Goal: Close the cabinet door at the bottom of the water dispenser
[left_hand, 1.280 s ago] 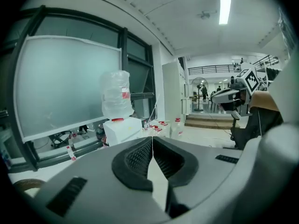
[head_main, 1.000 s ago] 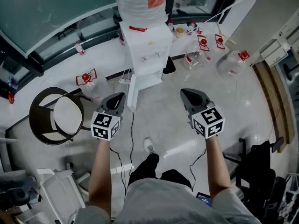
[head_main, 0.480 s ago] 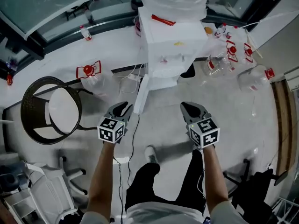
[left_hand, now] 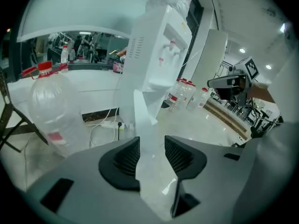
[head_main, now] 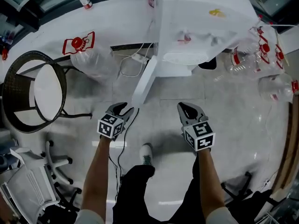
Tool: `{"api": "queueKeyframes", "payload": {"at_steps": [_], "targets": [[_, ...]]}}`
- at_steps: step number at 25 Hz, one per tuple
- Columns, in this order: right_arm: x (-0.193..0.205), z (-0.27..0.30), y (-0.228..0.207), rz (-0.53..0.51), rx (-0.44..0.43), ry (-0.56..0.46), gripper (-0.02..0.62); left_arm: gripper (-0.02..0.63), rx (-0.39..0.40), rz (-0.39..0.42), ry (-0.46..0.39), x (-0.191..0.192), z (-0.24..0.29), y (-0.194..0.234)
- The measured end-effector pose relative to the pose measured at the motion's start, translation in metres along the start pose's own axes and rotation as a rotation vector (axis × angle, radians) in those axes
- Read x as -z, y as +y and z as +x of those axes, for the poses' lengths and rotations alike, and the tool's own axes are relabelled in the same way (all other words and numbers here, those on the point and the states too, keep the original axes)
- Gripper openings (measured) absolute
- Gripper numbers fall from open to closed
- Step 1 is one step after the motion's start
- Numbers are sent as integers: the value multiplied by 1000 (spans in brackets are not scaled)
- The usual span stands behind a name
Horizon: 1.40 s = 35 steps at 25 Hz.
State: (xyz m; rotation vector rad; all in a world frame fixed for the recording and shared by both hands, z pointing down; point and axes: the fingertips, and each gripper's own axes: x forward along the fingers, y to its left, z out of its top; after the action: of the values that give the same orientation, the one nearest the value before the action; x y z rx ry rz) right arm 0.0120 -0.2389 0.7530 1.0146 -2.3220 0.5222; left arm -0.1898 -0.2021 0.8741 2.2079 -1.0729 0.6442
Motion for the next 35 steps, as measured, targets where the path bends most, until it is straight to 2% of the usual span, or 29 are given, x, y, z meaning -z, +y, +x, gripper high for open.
{"api": "queueKeyframes", "payload": {"at_steps": [4,8,16,20,24,27,35], "targets": [[29,28,-7,16,-28,29,29,185,-12,3,27,20,26,7],[46,24,-21,50,-24,46,29,181,-1,-25,25,21,34,-7],[54,-11,-70,85,23,33,29,179,13,-79,70,18,65,-67],[60,-32,-103,86,56,28,29,199,35,-124,36,5,96,-104],[74,-51,-140,121,89,26,29,198,46,-124,17,-11,132,-141],[79,-63,-161,166,95,6,28,198,14,-115,7,-26,158,-160],[79,-96,-219,162,93,-11,29,193,-52,-167,-30,-71,227,-195]]}}
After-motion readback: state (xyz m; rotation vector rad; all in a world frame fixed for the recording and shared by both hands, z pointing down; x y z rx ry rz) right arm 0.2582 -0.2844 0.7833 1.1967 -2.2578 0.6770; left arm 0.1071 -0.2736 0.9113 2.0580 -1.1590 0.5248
